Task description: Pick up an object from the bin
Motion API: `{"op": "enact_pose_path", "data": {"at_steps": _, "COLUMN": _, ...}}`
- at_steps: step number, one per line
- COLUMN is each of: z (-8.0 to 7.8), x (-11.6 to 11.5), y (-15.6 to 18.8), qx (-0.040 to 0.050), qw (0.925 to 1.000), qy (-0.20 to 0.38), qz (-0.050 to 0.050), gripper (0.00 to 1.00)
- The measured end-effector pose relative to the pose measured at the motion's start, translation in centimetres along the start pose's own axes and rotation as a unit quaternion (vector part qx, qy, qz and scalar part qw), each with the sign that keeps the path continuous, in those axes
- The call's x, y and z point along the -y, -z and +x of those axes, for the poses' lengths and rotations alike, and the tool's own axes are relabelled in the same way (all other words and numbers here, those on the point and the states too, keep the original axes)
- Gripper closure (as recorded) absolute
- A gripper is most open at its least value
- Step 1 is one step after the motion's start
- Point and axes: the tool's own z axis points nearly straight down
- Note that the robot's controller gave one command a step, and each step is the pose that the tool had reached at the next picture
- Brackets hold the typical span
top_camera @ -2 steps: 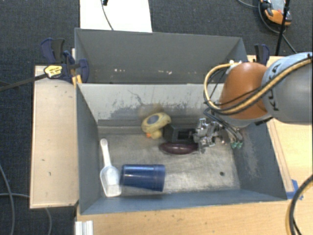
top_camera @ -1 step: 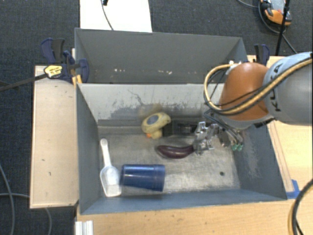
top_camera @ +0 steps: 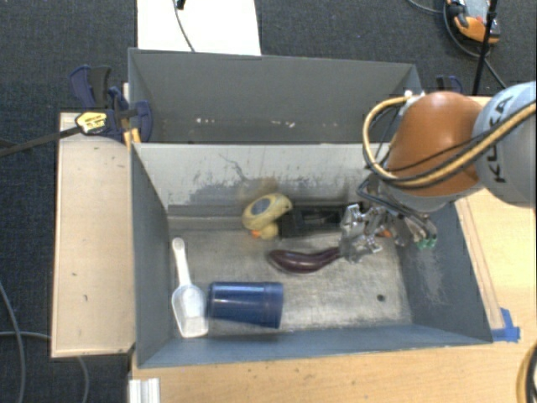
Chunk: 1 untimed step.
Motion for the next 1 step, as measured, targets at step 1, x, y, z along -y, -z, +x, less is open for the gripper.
{"op": "enact_pose_path", "data": {"at_steps": 1, "z": 0.1, "x": 0.08, "y": 1.43, "qx": -0.0001, "qw": 0.999, "qy": 0.044, "qz": 0.0, "gripper": 1.0}}
